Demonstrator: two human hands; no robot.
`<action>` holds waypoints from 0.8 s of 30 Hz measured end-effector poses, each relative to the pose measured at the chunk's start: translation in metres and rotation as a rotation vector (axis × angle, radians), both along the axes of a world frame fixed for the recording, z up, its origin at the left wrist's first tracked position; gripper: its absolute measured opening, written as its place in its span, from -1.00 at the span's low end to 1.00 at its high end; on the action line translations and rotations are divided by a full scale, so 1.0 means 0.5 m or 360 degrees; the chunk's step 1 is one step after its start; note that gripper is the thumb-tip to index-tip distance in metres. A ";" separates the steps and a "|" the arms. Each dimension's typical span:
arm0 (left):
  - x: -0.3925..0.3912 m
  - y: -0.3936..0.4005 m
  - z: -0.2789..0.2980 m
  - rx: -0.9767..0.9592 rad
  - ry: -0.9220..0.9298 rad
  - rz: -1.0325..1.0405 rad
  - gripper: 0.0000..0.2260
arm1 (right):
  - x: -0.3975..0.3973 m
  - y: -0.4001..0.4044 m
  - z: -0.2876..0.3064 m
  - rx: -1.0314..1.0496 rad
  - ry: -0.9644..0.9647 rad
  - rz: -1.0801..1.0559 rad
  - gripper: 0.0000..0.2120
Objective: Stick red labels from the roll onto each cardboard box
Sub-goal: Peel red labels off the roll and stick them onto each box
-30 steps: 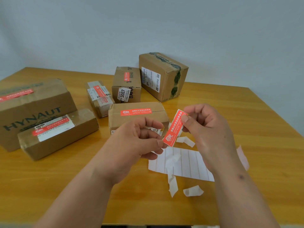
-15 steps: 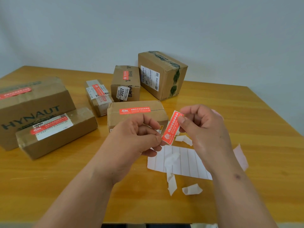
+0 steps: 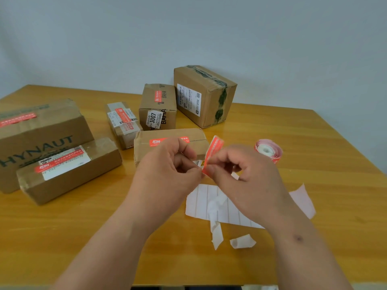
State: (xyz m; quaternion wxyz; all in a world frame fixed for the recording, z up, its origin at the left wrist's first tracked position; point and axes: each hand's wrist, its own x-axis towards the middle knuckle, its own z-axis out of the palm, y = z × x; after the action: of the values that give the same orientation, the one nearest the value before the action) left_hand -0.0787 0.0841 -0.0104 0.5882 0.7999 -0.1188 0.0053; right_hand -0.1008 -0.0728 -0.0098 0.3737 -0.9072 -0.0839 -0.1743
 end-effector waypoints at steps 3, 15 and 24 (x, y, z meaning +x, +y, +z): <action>-0.003 -0.004 0.003 0.0015 -0.0005 -0.0009 -0.81 | 0.003 0.002 -0.005 -0.0031 0.0078 0.0024 -0.93; 0.003 -0.005 0.001 -0.0156 0.0163 -0.0081 -0.83 | -0.002 -0.007 0.004 0.0071 0.0129 0.0078 -0.75; -0.001 -0.010 -0.003 -0.0116 0.0072 -0.0050 -0.82 | -0.001 -0.010 0.009 -0.0015 0.0143 0.0024 -0.87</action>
State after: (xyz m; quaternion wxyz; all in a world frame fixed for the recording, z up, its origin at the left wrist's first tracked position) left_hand -0.0790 0.0789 -0.0116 0.6196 0.7758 -0.1176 -0.0177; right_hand -0.1011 -0.0780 -0.0053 0.3741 -0.9152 -0.0746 -0.1304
